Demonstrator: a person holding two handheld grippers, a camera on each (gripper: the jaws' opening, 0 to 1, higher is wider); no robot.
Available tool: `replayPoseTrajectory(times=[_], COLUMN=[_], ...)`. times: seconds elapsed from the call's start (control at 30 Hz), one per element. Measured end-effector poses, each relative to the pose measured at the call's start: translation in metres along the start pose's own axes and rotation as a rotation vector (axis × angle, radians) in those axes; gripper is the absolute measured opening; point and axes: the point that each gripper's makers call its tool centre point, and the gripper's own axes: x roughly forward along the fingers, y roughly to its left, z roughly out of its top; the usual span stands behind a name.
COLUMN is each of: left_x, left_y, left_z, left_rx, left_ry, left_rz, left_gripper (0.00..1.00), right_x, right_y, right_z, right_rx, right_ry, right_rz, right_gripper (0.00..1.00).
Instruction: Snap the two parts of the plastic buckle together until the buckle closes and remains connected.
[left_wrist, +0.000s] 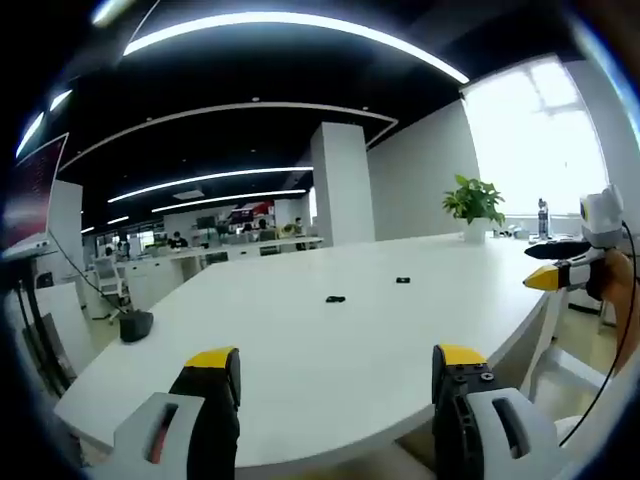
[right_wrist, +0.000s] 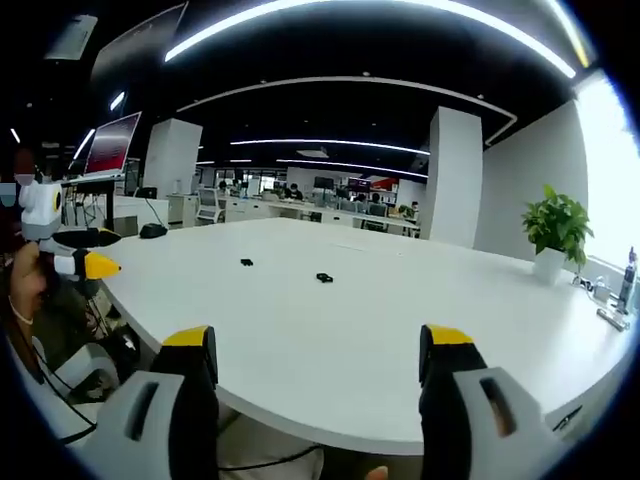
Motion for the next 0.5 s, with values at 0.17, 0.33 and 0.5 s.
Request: replayPoseTrajectory(times=[0.17,0.33,0.5], left_x=[0.0,0.002,0.004], left_y=[0.001,0.001,0.0], left_z=[0.0,-0.003,-0.004], left_rx=[-0.002,-0.006,-0.007], left_ry=[-0.006,0.001,0.004], left_rz=[0.001,-0.003,-0.007], left_gripper=[0.8,0.8,0.79], right_x=[0.002,0.006,0.011], right_y=[0.002,-0.005,-0.004], right_z=[0.004,0.009,0.021], right_rx=[0.023,0.035,0.043], right_ry=[-0.011,-0.027,-0.052], right_rz=[0.038,0.041,0.09], right_gripper=[0.83,0.82,0.82])
